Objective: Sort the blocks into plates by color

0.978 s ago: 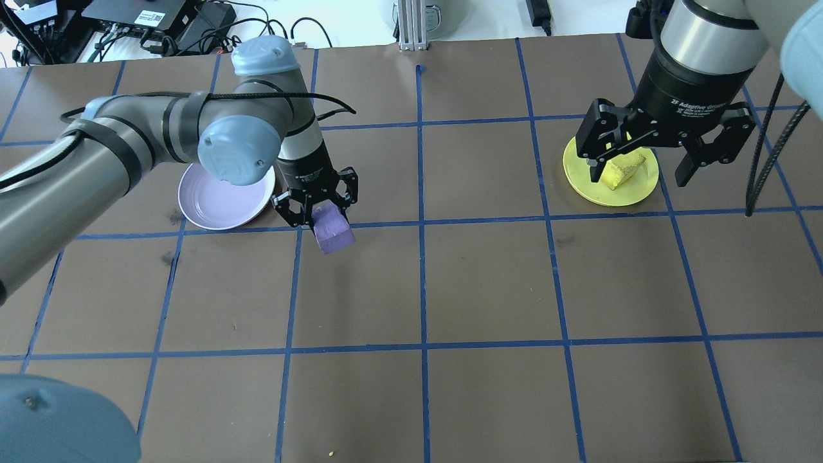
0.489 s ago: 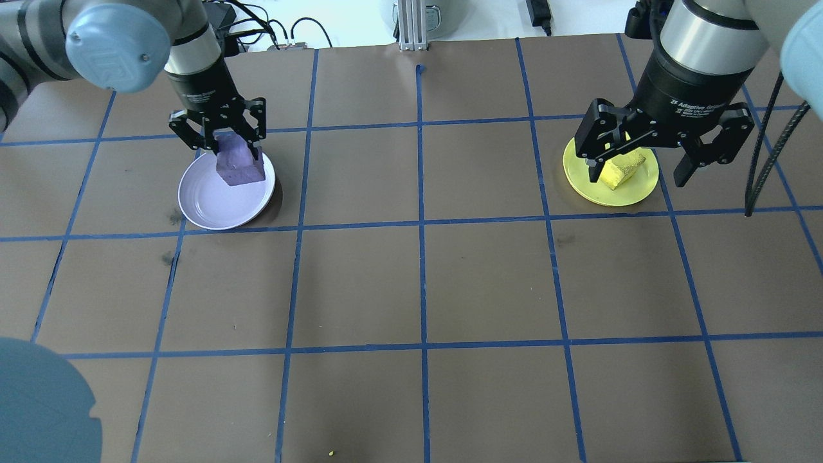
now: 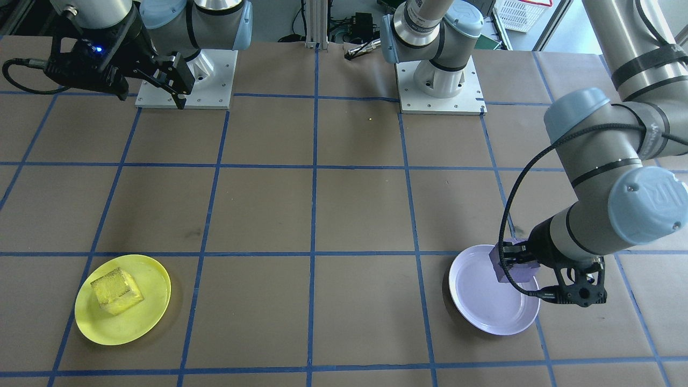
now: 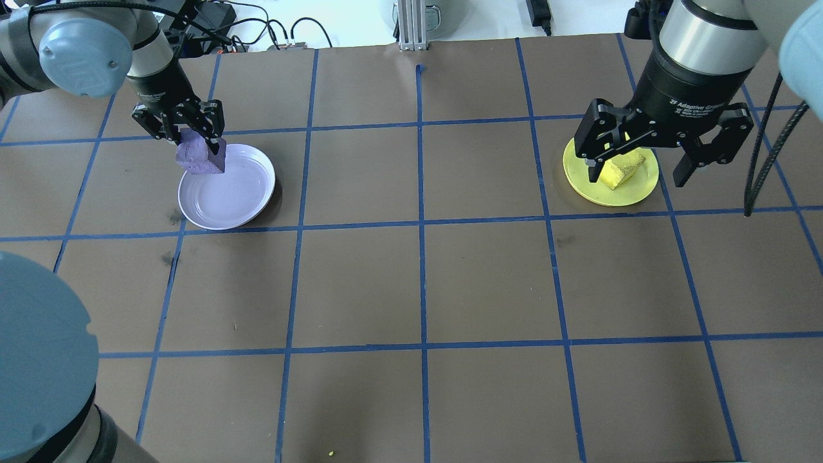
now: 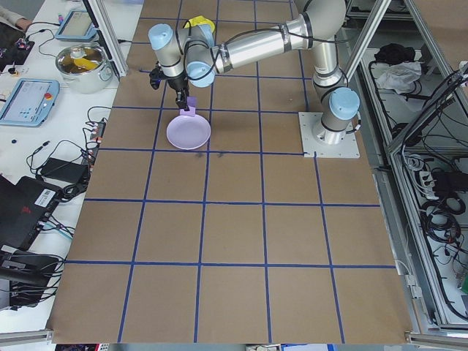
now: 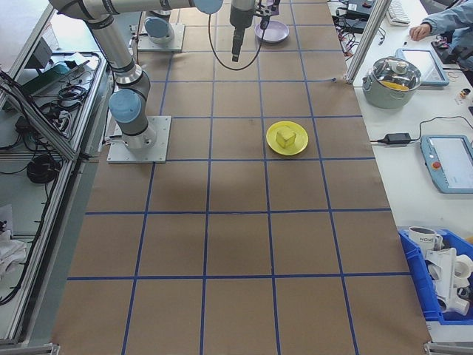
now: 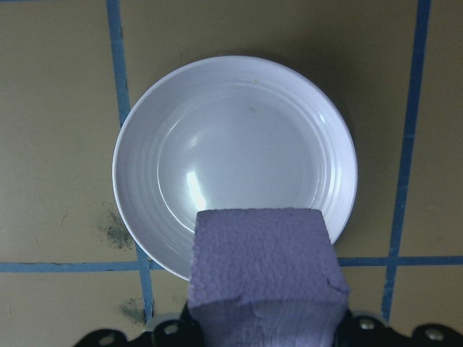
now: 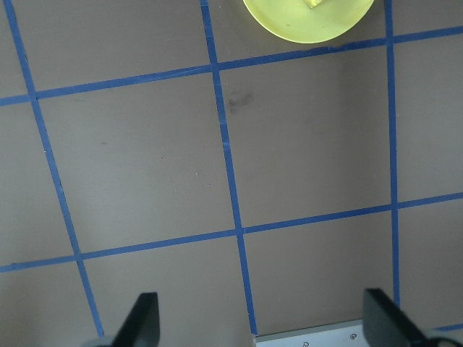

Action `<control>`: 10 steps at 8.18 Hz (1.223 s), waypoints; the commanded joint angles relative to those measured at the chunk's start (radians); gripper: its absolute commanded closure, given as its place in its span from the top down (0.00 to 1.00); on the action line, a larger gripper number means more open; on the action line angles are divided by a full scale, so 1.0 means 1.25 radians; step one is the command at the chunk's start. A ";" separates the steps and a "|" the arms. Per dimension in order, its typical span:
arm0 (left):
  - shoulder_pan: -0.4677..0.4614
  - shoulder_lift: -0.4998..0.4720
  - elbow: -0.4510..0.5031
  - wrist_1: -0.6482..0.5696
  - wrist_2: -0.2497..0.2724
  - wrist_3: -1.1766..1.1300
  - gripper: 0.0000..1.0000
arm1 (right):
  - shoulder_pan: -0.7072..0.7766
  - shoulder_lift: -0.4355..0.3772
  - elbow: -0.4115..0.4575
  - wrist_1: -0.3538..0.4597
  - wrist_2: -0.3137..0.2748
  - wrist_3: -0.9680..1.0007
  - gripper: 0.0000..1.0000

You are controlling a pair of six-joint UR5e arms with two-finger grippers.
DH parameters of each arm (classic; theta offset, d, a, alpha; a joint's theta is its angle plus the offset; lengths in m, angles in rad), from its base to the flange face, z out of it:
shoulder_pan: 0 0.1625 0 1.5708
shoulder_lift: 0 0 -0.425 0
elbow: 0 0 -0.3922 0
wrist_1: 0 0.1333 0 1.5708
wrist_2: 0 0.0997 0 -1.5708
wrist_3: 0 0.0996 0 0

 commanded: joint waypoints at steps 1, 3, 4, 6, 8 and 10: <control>0.007 -0.085 -0.002 0.056 0.000 0.052 0.01 | 0.000 0.000 0.000 0.000 0.000 0.000 1.00; 0.007 -0.113 0.000 0.057 0.001 0.047 0.53 | 0.000 0.000 0.000 0.001 0.001 -0.001 1.00; 0.008 -0.111 0.002 0.057 0.001 0.041 0.91 | 0.000 0.000 0.000 0.001 0.001 0.000 1.00; 0.007 -0.093 0.004 0.057 0.000 0.040 1.00 | 0.000 0.000 0.000 0.001 0.001 0.000 1.00; 0.006 -0.049 0.005 0.046 0.003 0.030 1.00 | 0.000 0.000 0.000 0.001 0.001 -0.001 1.00; -0.003 0.028 0.004 0.013 0.003 -0.024 1.00 | 0.000 0.000 0.000 0.001 0.001 0.000 1.00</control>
